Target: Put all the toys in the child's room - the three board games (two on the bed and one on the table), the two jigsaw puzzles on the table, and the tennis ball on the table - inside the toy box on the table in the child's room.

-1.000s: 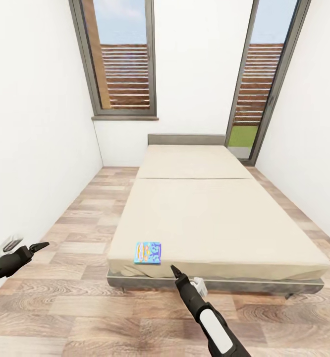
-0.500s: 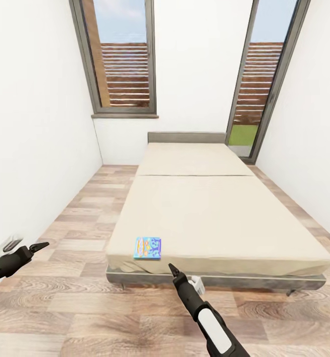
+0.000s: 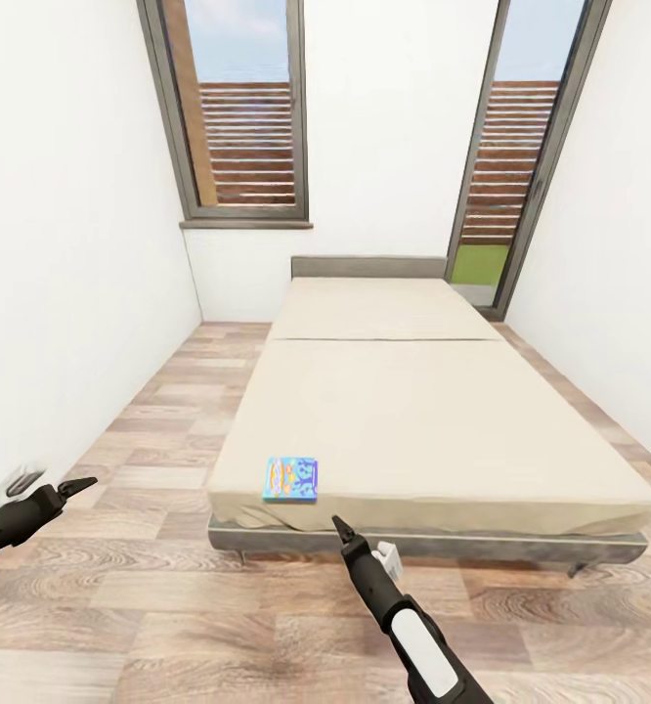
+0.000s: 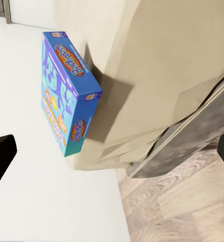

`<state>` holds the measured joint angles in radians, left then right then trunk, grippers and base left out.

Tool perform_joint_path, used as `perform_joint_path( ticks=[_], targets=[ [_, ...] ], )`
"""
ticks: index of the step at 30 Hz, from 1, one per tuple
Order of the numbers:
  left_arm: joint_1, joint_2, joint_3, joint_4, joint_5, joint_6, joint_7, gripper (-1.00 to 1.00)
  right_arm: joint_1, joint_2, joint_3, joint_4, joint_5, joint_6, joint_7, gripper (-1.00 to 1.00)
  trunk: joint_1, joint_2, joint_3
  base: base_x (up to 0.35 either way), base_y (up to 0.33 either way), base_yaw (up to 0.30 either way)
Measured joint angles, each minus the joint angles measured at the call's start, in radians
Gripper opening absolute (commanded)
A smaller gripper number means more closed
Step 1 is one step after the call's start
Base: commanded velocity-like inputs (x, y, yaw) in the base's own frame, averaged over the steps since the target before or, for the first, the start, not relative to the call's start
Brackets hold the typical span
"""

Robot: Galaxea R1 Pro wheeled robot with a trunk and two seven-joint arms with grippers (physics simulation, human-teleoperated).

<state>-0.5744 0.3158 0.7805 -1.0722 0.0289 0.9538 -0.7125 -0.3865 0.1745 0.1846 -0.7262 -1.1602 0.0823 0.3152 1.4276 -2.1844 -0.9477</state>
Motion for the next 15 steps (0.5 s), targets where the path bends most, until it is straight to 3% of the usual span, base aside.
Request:
perform_joint_path(
  ticks=[5,15],
  targets=[
    [0.0,0.0,0.0,0.0,0.0,-0.001,0.0,1.0,0.0,0.0,0.006,0.003,-0.049,0.004,0.078,1.0,0.019,-0.035,-0.016,0.0,0.0,0.0],
    [-0.001,0.001,0.0,0.001,0.003,0.0,-0.003,1.0,0.0,0.0,0.027,0.003,-0.069,0.006,0.105,1.0,0.058,-0.105,-0.047,0.0,0.0,0.0]
  ],
)
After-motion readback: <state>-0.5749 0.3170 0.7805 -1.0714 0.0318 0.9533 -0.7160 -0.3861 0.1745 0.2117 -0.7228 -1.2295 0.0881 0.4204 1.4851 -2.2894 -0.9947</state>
